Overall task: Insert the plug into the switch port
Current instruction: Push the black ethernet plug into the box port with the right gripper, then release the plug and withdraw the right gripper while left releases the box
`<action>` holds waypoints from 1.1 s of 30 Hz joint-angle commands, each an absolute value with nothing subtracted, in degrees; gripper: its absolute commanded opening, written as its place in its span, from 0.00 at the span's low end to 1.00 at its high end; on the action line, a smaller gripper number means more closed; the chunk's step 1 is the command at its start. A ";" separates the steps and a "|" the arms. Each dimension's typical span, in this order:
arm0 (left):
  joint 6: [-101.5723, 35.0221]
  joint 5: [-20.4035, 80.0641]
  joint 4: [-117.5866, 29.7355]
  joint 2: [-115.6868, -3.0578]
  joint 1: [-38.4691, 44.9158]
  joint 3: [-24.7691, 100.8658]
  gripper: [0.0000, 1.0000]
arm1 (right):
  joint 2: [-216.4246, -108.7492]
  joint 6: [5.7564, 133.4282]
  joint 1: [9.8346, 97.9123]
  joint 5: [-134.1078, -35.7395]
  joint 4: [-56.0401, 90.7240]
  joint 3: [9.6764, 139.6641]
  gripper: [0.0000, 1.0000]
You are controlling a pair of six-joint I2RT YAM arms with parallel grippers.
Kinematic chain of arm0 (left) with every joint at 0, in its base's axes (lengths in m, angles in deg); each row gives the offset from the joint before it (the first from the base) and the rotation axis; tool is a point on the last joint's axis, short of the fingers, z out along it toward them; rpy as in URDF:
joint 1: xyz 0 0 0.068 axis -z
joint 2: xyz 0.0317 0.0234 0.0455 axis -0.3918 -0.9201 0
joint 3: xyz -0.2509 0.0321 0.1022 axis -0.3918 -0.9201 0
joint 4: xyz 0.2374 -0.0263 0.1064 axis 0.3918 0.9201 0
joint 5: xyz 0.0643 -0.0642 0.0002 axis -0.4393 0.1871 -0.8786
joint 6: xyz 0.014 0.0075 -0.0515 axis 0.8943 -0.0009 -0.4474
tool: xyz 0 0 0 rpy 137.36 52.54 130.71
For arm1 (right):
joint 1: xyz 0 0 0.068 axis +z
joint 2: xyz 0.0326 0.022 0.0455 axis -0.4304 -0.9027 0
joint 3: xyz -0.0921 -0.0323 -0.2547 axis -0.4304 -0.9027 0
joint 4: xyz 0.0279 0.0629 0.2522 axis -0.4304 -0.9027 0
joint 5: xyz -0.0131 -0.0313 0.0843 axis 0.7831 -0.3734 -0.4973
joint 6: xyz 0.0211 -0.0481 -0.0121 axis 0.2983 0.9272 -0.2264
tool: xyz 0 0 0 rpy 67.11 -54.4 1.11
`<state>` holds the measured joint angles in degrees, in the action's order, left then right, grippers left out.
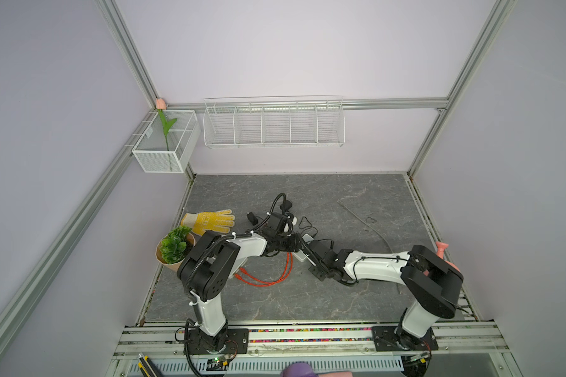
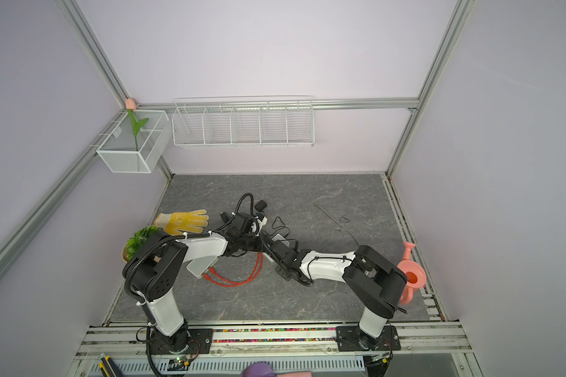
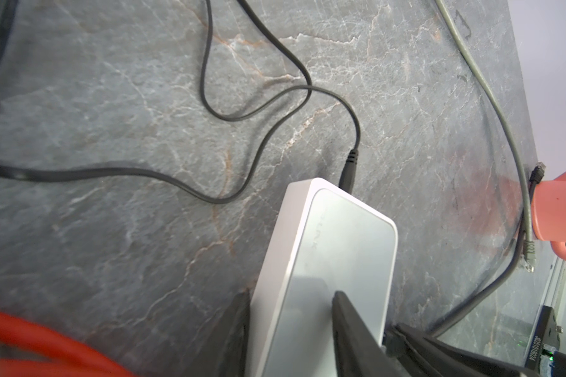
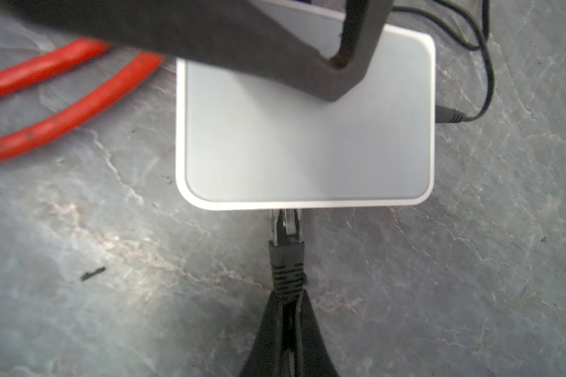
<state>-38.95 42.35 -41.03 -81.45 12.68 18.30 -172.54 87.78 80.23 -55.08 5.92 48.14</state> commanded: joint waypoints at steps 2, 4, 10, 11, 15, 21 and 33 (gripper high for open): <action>-41.00 52.18 -34.72 -83.04 18.37 14.29 0.41 | -173.18 88.30 78.54 -64.34 29.01 49.54 0.07; -41.45 52.22 -35.14 -82.76 19.04 14.00 0.41 | -173.37 87.91 77.81 -65.27 29.95 49.53 0.06; -41.71 53.34 -35.72 -84.16 20.88 14.45 0.42 | -174.91 88.35 77.79 -66.45 33.16 50.58 0.07; -41.78 53.58 -35.83 -84.28 20.92 14.27 0.42 | -175.06 88.50 77.79 -66.48 33.93 50.59 0.06; -41.47 53.67 -35.30 -84.32 21.05 13.96 0.42 | -174.98 88.70 77.77 -66.37 35.51 50.88 0.07; -42.39 49.75 -35.33 -79.92 15.80 11.87 0.49 | -170.46 87.83 76.09 -63.48 25.83 50.11 0.31; -42.29 44.49 -33.98 -71.11 8.14 14.04 0.69 | -162.70 90.64 56.04 -69.09 4.08 56.74 0.49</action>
